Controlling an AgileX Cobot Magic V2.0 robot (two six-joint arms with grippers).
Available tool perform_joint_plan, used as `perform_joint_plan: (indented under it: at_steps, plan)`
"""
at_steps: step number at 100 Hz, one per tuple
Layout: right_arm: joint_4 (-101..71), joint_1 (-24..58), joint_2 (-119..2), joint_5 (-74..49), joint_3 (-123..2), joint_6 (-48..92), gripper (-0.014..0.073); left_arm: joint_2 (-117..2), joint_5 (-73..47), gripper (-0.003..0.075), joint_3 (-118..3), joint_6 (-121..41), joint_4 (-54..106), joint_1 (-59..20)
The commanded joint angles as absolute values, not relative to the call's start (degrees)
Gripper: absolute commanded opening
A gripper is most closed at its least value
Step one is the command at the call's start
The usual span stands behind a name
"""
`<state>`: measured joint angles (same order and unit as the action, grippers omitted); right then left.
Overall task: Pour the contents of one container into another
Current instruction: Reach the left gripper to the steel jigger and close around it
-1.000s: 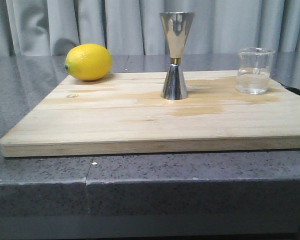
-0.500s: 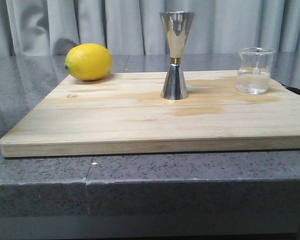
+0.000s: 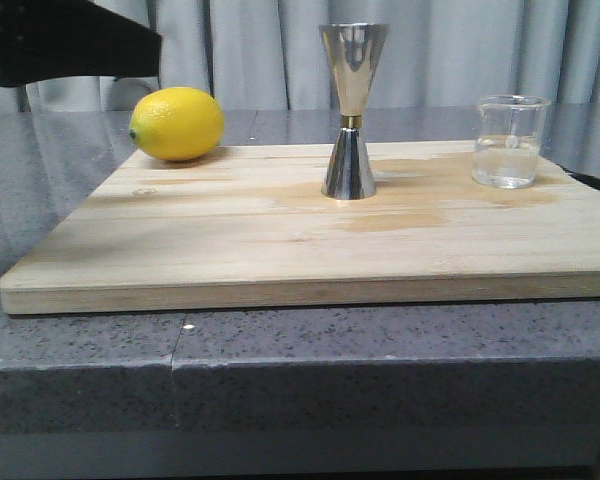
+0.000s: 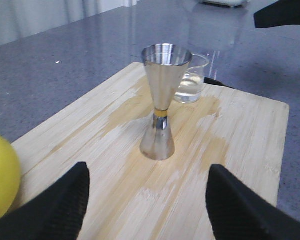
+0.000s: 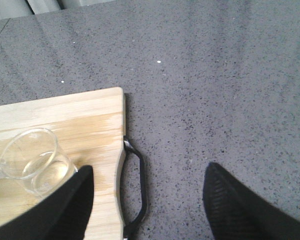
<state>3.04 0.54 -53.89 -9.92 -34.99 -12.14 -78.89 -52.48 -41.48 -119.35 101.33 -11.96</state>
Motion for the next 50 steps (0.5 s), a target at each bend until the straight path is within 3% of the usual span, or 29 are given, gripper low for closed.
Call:
perform_joint_plan:
  at_steps: [1, 50]
  plan:
    - [3.4, 0.5, -53.6, -5.5, -37.2, -11.5, 0.0424, -79.8, -54.0, 0.0463, -46.0, -119.7, 105.5, -14.7]
    - [3.4, 0.5, -53.6, -5.5, -37.2, -11.5, 0.0424, -94.7, -51.3, 0.0463, -58.7, -121.1, 105.5, -23.4]
